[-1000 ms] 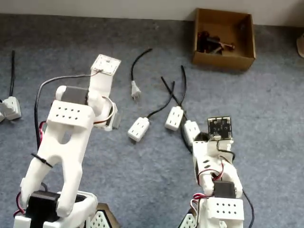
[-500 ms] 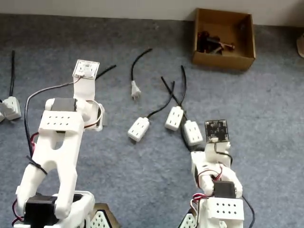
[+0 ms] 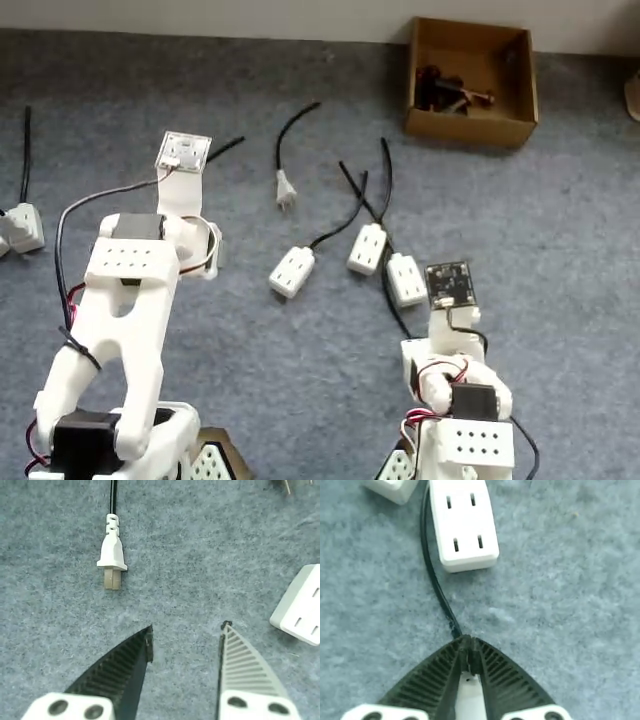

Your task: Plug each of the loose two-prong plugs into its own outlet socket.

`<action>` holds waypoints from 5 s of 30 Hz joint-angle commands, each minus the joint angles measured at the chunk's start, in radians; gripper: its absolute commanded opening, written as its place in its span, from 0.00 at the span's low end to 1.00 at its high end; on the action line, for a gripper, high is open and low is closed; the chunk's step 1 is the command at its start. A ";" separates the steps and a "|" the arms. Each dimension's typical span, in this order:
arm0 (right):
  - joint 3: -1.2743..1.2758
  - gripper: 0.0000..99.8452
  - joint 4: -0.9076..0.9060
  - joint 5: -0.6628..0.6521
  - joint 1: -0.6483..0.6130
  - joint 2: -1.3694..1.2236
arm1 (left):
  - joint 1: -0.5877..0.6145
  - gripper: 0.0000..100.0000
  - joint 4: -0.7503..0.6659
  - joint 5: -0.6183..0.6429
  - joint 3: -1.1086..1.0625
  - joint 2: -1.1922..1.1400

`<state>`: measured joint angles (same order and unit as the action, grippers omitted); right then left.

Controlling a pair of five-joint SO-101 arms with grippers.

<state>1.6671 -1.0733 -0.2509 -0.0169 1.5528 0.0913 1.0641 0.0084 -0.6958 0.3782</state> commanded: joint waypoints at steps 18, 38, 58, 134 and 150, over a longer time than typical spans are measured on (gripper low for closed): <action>-0.397 0.10 -0.323 -0.255 -0.012 -0.012 | 0.013 0.21 -0.014 0.008 0.005 0.039; -0.381 0.10 -0.383 -0.365 -0.151 -0.012 | 0.013 0.21 -0.031 0.008 -0.005 0.039; -0.225 0.10 -0.308 -0.364 -0.150 -0.004 | 0.013 0.21 -0.029 0.008 -0.005 0.039; -0.417 0.10 -0.309 -0.186 0.045 -0.012 | 0.013 0.21 -0.031 0.008 -0.005 0.038; -0.526 0.10 -0.386 -0.180 -0.007 -0.013 | 0.012 0.21 -0.051 0.008 -0.019 0.038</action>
<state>1.2006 -1.4538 -0.4365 -0.0107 1.5528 0.0913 1.0426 0.0084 -0.7066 0.3782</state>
